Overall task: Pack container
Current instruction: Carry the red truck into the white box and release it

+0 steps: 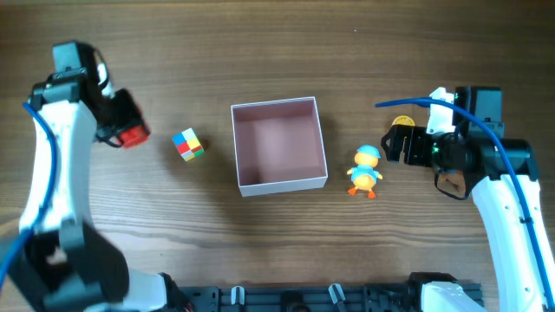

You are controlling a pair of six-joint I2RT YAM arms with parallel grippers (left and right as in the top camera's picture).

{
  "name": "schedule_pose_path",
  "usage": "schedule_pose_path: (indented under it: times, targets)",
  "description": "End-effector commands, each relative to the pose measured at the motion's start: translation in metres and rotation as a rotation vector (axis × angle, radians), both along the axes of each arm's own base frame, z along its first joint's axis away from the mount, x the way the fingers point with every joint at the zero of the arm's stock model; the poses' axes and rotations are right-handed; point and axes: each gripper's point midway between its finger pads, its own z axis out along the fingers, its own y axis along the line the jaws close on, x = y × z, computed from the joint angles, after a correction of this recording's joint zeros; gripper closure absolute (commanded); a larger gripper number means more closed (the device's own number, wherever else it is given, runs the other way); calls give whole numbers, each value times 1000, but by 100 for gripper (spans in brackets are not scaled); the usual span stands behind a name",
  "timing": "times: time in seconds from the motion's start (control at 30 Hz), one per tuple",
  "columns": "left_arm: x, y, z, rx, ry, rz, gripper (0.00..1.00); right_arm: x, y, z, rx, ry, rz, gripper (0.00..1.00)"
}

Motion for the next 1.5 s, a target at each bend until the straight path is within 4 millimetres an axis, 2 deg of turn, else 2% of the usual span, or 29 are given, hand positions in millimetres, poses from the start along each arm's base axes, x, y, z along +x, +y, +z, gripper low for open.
schedule_pose_path:
  times: [0.0,0.07,0.13,0.17,0.2,0.27,0.33,0.4,0.47,0.5,0.6,0.67,0.93,0.97,1.0,1.03,1.1,1.27,1.3,1.37,1.47]
  targets:
    - [3,-84,71,-64,-215,-169,96,5,0,3,-3,-11,-3,0]
    - [4,-149,91,-71,-304,-339,96,5,0,3,-3,-11,-3,0]
    - [7,-200,90,-92,-338,-392,96,5,0,3,-3,-11,-3,0]
    - [10,-219,85,-109,-338,-420,96,5,0,3,-3,-11,-2,0]
    - [12,-238,75,-121,-327,-447,96,4,0,3,-3,-10,-2,0]
    - [16,-270,40,-133,-258,-486,96,4,0,3,-3,-10,-2,0]
    - [17,-283,-10,-108,-142,-502,96,4,0,3,-3,-10,-2,0]
    - [16,-282,-48,-84,-47,-498,96,4,0,3,-3,-10,-2,0]
    - [16,-277,-74,-63,14,-485,96,4,0,3,-3,-10,-2,0]
    - [19,-271,-78,-38,19,-472,96,4,0,3,-3,-10,-2,0]
    - [28,-247,-80,50,10,-421,96,4,0,3,-3,-10,-2,0]
    - [26,-236,-82,64,36,-401,96,4,0,3,-3,-10,-3,0]
    - [15,-229,-86,76,89,-399,96,4,0,3,-3,-10,-3,0]
    - [14,-229,-86,77,90,-399,91,4,0,3,-3,-10,-2,0]
    - [14,-229,-86,77,89,-399,80,4,0,3,-3,-10,-2,0]
    - [15,-230,-86,76,88,-399,78,4,0,3,-3,-10,-2,0]
    - [16,-230,-85,75,82,-399,56,4,0,3,-3,-10,-2,0]
    - [21,-232,-84,69,60,-398,38,4,0,3,-3,-9,-2,0]
    - [22,-233,-84,68,56,-398,39,4,0,3,-3,-9,-2,0]
    - [24,-234,-83,66,48,-398,27,4,0,3,-3,-8,-2,0]
    - [25,-234,-83,65,41,-398,27,4,0,3,-3,-8,-2,0]
